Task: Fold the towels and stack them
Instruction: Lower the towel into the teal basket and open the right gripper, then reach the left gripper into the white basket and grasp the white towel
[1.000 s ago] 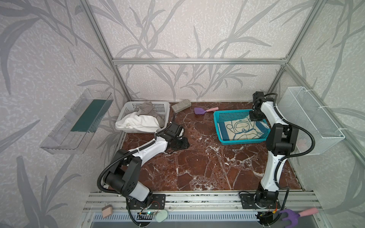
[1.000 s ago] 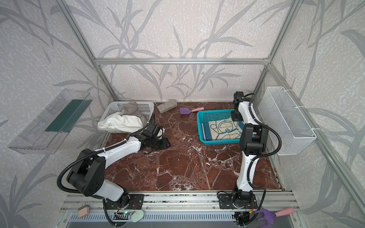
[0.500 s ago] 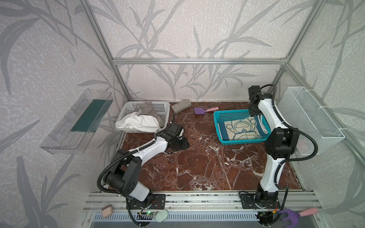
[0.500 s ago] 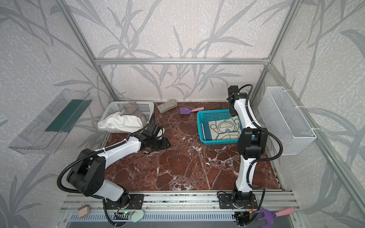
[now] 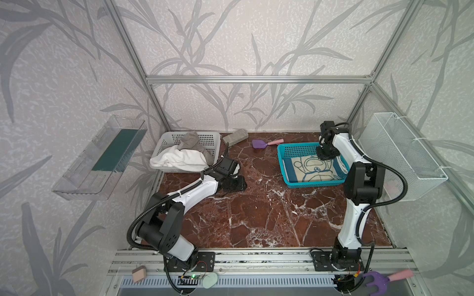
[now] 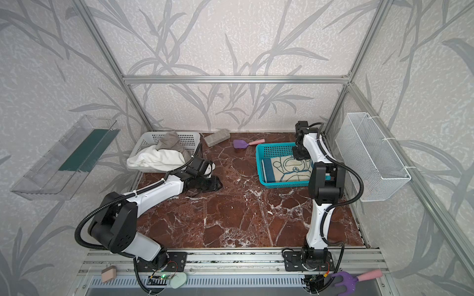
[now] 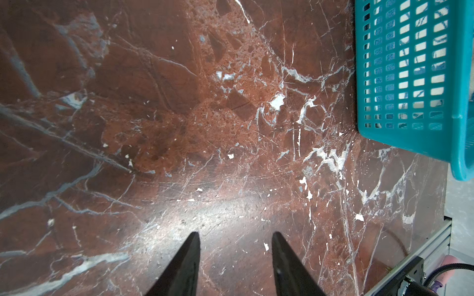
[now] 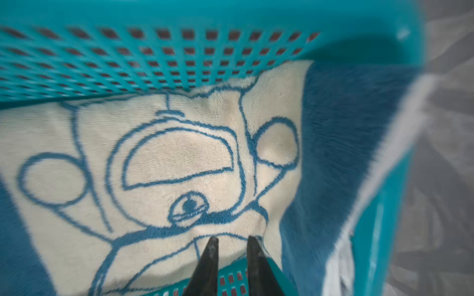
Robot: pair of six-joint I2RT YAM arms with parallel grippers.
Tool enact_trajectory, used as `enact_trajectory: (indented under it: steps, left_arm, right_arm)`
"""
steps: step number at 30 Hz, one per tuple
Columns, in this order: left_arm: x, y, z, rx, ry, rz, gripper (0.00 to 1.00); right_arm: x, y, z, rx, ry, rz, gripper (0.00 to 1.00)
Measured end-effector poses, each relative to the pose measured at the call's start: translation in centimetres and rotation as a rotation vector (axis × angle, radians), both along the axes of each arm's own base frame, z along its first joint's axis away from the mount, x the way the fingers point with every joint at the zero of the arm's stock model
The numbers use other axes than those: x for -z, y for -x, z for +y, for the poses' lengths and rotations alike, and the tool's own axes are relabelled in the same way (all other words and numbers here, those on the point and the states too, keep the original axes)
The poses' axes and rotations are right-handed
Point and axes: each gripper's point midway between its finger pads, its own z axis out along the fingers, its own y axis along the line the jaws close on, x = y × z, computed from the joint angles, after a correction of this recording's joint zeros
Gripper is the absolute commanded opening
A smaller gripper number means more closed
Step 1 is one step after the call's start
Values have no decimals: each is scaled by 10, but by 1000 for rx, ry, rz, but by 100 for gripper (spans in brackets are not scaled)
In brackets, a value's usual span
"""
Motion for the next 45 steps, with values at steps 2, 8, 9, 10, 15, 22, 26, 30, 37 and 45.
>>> enact_trajectory:
  steps: [2, 8, 9, 10, 15, 22, 26, 30, 37, 45]
  left_arm:
    - [4, 0, 1, 0, -5, 9, 47]
    - [8, -2, 8, -12, -17, 24, 47]
    - [8, -2, 11, -14, -23, 27, 47]
    - [7, -4, 13, -18, -27, 29, 47]
    - [-26, -36, 36, -74, -57, -29, 48]
    - [-117, -111, 121, -254, -219, -246, 53]
    - [-143, -143, 180, -314, -434, -295, 56]
    - [-120, -138, 195, -236, -568, -205, 58]
    - [-71, -120, 202, -125, -640, -64, 56]
    - [-5, -146, 223, -106, -699, 107, 57]
  right_arm:
    - [24, 0, -14, 36, -12, 51, 23]
    - [42, -31, -46, 126, -32, 31, 23]
    - [38, -40, -49, 134, -31, 8, 23]
    - [34, -47, -51, 139, -30, -13, 23]
    - [8, -78, -50, 147, -51, -101, 27]
    - [-16, -83, 8, 51, -200, -136, 38]
    - [-46, -77, 52, -6, -352, -181, 40]
    - [-94, -64, 78, -61, -422, -272, 40]
    - [-143, -40, 129, -172, -496, -376, 41]
    - [-72, 5, 211, -265, -606, -208, 41]
